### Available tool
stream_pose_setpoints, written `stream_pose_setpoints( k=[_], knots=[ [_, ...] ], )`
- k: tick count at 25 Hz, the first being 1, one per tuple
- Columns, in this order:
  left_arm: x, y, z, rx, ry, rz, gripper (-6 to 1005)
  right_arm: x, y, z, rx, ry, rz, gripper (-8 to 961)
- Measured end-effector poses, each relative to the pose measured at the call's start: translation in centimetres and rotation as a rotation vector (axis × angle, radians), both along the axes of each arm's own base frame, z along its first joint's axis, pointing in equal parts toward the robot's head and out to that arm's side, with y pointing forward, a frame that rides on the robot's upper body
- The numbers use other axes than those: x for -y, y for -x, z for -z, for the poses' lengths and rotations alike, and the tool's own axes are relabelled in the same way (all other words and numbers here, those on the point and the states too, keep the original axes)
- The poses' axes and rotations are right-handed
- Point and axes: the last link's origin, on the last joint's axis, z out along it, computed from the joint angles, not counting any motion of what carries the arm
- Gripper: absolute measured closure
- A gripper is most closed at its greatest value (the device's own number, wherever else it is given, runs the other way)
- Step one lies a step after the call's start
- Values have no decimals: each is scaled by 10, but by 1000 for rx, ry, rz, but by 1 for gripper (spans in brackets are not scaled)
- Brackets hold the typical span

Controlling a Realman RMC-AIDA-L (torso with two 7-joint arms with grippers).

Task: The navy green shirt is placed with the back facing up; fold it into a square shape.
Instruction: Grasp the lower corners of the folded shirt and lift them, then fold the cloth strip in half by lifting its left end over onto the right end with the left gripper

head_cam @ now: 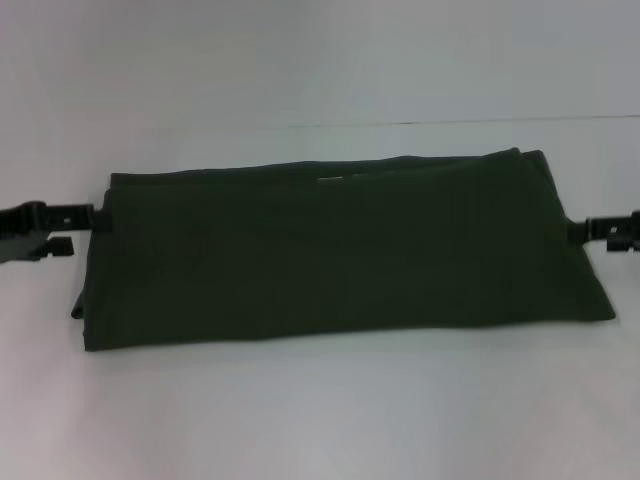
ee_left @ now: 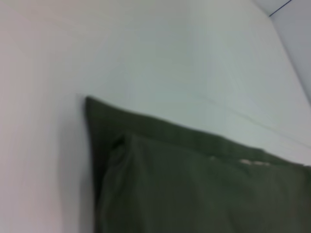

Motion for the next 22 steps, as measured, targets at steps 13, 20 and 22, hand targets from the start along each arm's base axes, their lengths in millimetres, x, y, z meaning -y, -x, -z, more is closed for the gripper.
stream_pose_setpoints(
  k=[13, 20, 22],
  knots=[
    [-20, -20, 0, 75, -307, 268, 111, -25, 30, -4, -41, -264, -301, 25],
    [-16, -22, 24, 36, -477, 397, 118, -26, 26, 16, 4, -417, -480, 29],
    [-13, -21, 29, 22, -526, 420, 120, -23, 22, 21, 39, -456, -532, 29]
  ],
)
